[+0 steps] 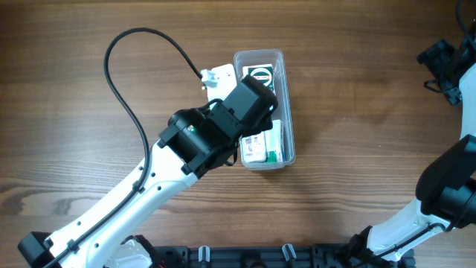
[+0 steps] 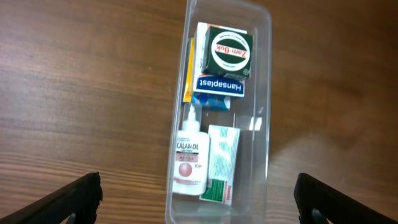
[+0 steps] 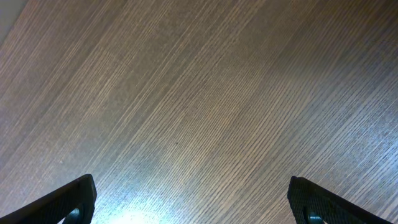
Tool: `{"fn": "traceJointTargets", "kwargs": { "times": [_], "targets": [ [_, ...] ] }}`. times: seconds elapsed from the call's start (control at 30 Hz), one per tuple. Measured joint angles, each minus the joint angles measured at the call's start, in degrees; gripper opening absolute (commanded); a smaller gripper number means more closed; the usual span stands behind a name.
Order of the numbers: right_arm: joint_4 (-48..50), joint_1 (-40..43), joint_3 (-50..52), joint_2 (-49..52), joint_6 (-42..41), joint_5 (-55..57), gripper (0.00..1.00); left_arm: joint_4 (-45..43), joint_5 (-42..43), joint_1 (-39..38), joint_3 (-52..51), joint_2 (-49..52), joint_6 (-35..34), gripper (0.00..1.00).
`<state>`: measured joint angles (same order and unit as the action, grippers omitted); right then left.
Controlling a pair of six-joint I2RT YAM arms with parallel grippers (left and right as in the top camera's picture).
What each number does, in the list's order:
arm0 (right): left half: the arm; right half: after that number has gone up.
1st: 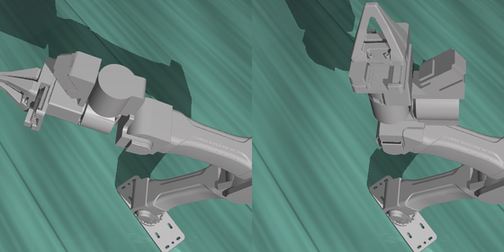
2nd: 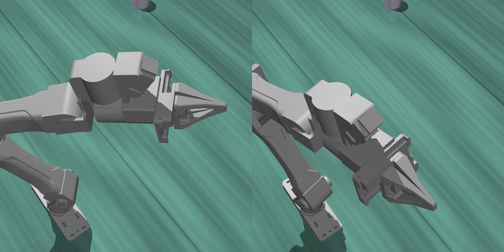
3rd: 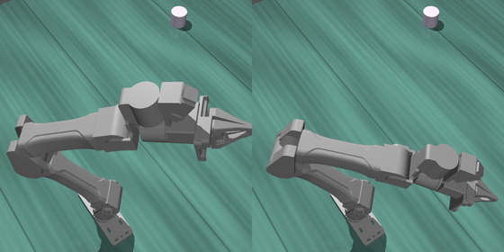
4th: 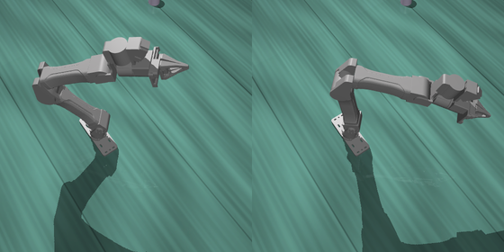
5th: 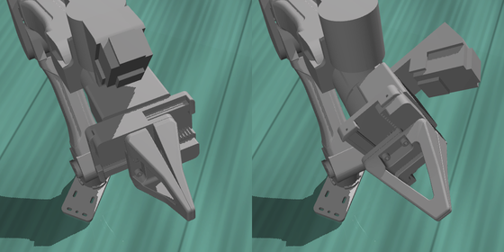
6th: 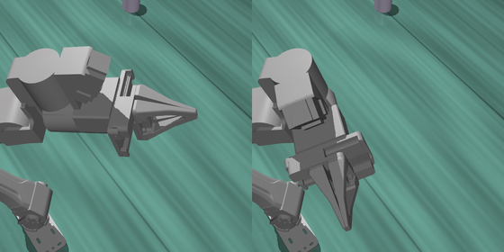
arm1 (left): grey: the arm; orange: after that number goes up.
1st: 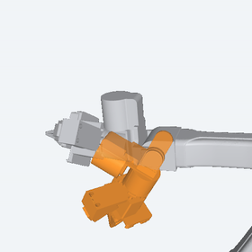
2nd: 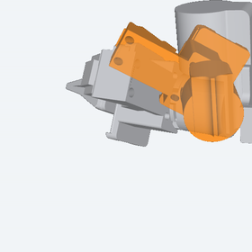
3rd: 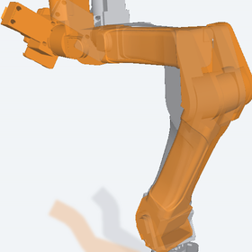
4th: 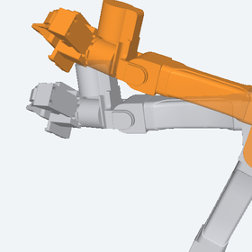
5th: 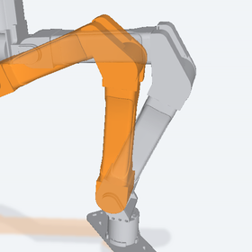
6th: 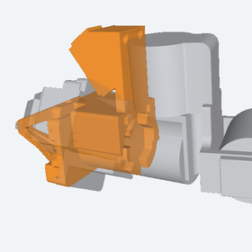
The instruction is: Pack container
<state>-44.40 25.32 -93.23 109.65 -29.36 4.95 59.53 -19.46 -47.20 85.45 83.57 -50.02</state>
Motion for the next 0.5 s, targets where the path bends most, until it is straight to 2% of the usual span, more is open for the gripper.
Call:
{"fn": "traceJointTargets", "kwargs": {
  "times": [0.2, 0.27, 0.37, 0.5],
  "targets": [
    [0.02, 0.0, 0.0, 0.0, 0.0, -0.02, 0.99, 8.66, 0.48, 0.0, 0.0, 0.22, 0.07, 1.0],
    [0.02, 0.0, 0.0, 0.0, -0.02, 0.0, 1.0, 9.03, 0.48, 0.0, -0.02, 0.66, 1.53, 1.0],
    [0.02, 0.0, 0.0, 0.0, 0.0, -0.02, 1.0, 3.67, 0.5, 0.0, -1.01, 0.96, 7.28, 1.0],
    [0.13, 0.02, 0.0, 0.0, 0.0, 0.0, 1.0, -10.32, 1.03, 0.0, -6.25, 0.87, 19.47, 1.0]
  ]
}}
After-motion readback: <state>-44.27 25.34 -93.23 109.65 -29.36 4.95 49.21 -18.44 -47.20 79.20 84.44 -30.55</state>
